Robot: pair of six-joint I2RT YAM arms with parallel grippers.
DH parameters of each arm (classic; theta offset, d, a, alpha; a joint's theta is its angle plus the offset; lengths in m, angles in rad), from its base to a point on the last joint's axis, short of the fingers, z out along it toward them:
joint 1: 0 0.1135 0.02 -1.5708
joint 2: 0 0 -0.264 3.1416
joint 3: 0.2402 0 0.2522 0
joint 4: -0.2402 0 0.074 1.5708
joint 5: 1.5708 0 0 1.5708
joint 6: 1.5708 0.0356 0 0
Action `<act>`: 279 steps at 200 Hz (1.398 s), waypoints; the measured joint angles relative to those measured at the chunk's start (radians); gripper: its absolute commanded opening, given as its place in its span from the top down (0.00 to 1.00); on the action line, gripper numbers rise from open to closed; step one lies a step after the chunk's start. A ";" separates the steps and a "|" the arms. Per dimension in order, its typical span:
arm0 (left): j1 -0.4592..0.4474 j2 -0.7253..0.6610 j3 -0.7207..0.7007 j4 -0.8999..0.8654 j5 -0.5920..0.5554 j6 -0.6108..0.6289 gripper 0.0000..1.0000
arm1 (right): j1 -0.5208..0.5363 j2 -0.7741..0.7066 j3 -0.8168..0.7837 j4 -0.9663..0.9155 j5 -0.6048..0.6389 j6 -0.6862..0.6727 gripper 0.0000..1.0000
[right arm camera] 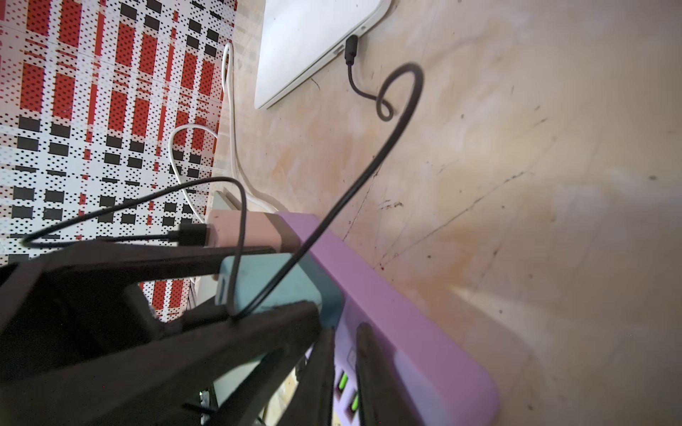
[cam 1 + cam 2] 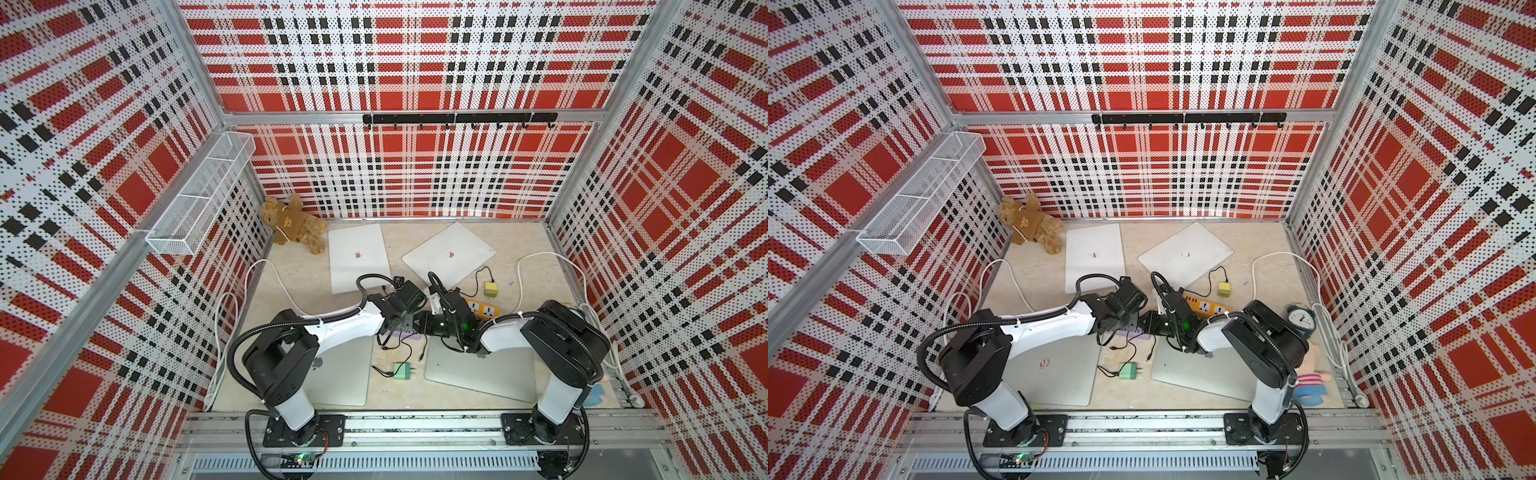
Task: Unplug the laptop charger
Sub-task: Remove the plug from the socket.
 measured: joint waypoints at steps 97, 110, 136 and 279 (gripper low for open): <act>-0.050 0.039 0.045 -0.058 -0.080 -0.029 0.62 | 0.008 0.019 0.017 -0.010 0.106 -0.012 0.84; -0.041 0.029 0.036 -0.047 -0.060 -0.031 0.62 | 0.008 0.019 0.013 0.000 0.105 -0.011 0.84; -0.033 0.014 0.025 -0.036 -0.040 -0.032 0.62 | 0.008 0.014 0.004 0.027 0.095 -0.010 0.81; -0.027 0.008 0.009 -0.016 -0.021 -0.033 0.62 | 0.011 -0.071 -0.047 -0.051 -0.058 0.018 0.88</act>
